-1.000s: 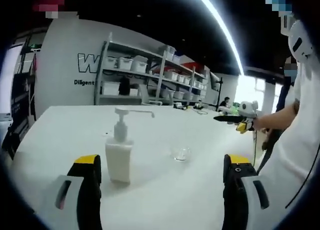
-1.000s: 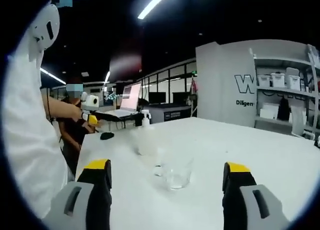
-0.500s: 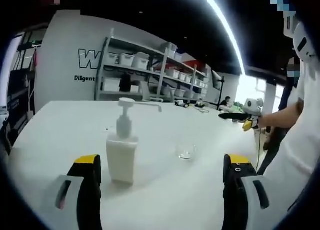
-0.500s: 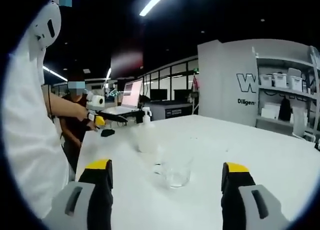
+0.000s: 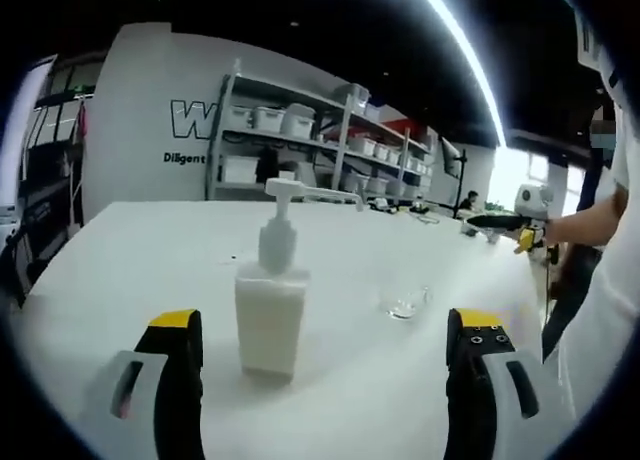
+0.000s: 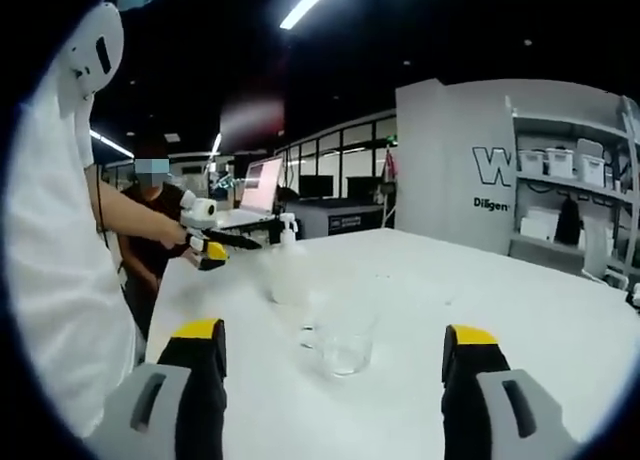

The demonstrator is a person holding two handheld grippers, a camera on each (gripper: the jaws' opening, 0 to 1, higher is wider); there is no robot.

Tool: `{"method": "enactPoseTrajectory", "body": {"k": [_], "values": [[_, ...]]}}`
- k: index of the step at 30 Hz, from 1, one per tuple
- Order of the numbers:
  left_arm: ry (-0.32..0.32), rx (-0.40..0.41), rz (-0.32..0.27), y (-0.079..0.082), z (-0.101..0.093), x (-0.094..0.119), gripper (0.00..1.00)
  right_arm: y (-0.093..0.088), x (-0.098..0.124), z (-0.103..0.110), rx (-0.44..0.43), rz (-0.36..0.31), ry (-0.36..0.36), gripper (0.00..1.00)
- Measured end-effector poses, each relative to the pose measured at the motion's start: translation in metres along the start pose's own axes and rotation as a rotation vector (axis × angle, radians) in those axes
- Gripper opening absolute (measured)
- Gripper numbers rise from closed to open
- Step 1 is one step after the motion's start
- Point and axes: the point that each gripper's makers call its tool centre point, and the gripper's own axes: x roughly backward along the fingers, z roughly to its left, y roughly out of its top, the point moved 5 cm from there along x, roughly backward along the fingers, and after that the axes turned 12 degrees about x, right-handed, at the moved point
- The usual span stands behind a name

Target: Hold the bottle steady, press the pump all the way down and release, and repeat the specified number of times to dispense into the cup

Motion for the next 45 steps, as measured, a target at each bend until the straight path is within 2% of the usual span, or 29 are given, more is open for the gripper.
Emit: {"method": "enactPoseTrajectory", "body": {"k": [11, 17, 18, 21, 22, 23, 25, 33, 35, 36, 38, 44, 45], "values": [[-0.006, 0.015, 0.016, -0.005, 0.002, -0.010, 0.99, -0.002, 0.002, 0.000, -0.002, 0.017, -0.002, 0.86], [-0.011, 0.020, 0.005, -0.003, -0.001, -0.014, 0.99, -0.002, 0.001, 0.000, 0.005, 0.017, -0.006, 0.85], [-0.013, 0.018, -0.002, -0.003, -0.001, -0.015, 0.99, -0.002, 0.001, 0.000, -0.021, 0.011, -0.005, 0.85], [-0.015, 0.020, 0.001, -0.003, -0.002, -0.018, 0.99, -0.001, 0.001, 0.001, -0.014, 0.011, 0.000, 0.84], [-0.018, 0.018, -0.006, -0.002, -0.003, -0.019, 0.99, -0.001, 0.002, 0.000, 0.016, 0.015, -0.005, 0.84], [-0.018, 0.022, 0.000, -0.003, -0.003, -0.020, 0.99, -0.001, 0.001, 0.000, -0.018, 0.010, 0.001, 0.83], [-0.021, 0.025, -0.001, -0.003, -0.003, -0.022, 0.99, 0.000, 0.001, -0.001, 0.002, 0.012, -0.002, 0.84], [-0.023, 0.032, -0.005, -0.002, -0.001, -0.029, 0.98, -0.002, 0.003, -0.002, -0.009, 0.016, 0.000, 0.81], [-0.023, 0.033, -0.003, -0.003, 0.000, -0.031, 0.98, -0.002, 0.003, -0.003, 0.022, 0.021, -0.005, 0.81], [-0.024, 0.038, -0.001, -0.004, 0.000, -0.032, 0.98, -0.002, 0.003, -0.002, -0.026, 0.017, 0.002, 0.81], [-0.026, 0.038, -0.005, -0.003, 0.001, -0.033, 0.98, -0.001, 0.003, -0.004, 0.008, 0.014, -0.005, 0.81], [-0.025, 0.045, -0.005, -0.003, 0.002, -0.040, 0.98, -0.002, 0.004, -0.005, -0.016, 0.019, -0.001, 0.81], [-0.024, 0.043, -0.005, -0.003, 0.002, -0.040, 0.98, -0.003, 0.004, -0.005, 0.000, 0.022, -0.005, 0.81]]}}
